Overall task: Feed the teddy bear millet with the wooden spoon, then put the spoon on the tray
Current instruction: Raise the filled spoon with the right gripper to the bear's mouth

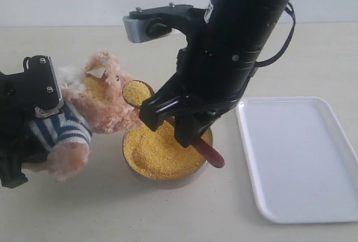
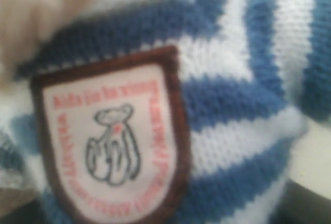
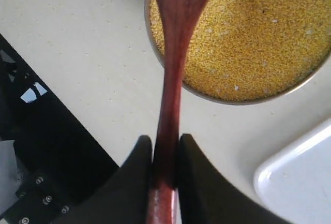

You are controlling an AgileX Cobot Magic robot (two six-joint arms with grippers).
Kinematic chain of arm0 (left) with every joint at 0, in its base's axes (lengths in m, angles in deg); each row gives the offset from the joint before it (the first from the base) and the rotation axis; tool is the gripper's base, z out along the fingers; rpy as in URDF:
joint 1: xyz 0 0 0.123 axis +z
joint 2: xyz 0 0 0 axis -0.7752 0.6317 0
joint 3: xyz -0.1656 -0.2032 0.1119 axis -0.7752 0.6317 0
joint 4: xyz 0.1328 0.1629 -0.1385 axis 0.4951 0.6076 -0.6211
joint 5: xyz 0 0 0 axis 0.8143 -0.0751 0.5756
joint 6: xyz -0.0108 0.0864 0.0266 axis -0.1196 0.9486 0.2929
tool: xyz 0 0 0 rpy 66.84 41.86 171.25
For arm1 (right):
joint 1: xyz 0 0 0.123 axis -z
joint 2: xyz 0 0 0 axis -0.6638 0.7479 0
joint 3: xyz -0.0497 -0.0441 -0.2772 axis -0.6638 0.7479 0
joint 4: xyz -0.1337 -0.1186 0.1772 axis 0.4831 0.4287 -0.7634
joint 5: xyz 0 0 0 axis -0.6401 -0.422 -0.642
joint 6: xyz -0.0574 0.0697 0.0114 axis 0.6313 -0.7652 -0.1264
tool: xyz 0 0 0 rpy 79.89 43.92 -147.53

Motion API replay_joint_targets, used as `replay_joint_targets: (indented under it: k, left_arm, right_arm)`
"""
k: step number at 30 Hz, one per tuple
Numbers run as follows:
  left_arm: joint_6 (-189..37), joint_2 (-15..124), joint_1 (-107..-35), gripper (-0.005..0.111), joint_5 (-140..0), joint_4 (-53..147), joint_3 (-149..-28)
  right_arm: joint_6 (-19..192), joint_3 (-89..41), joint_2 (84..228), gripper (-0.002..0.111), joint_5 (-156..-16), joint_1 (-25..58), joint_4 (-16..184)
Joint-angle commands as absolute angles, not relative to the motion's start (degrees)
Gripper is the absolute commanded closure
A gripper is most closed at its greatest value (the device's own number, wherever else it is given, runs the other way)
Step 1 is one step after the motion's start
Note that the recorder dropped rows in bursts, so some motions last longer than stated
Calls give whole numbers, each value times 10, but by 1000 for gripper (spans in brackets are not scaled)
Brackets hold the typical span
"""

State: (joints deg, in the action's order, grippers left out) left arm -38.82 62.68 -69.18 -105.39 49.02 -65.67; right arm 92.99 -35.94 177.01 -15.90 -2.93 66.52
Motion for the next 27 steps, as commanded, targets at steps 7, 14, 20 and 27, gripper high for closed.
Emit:
replay_joint_targets:
  k: [7, 14, 20, 27]
  left_arm:
    - [-395, 626, -695, 103, -1045, 481, -661]
    - [-395, 626, -695, 103, -1046, 481, -661]
    - [-395, 626, -695, 103, -1046, 481, -661]
    - [-395, 615, -695, 103, -1045, 481, -661]
  right_arm:
    - [894, -467, 1839, 109, -158, -82, 664]
    - [878, -540, 1894, 109, -158, -82, 663]
    - [876, -552, 1924, 109, -158, -74, 659]
    - [911, -551, 1924, 109, -158, -26, 537]
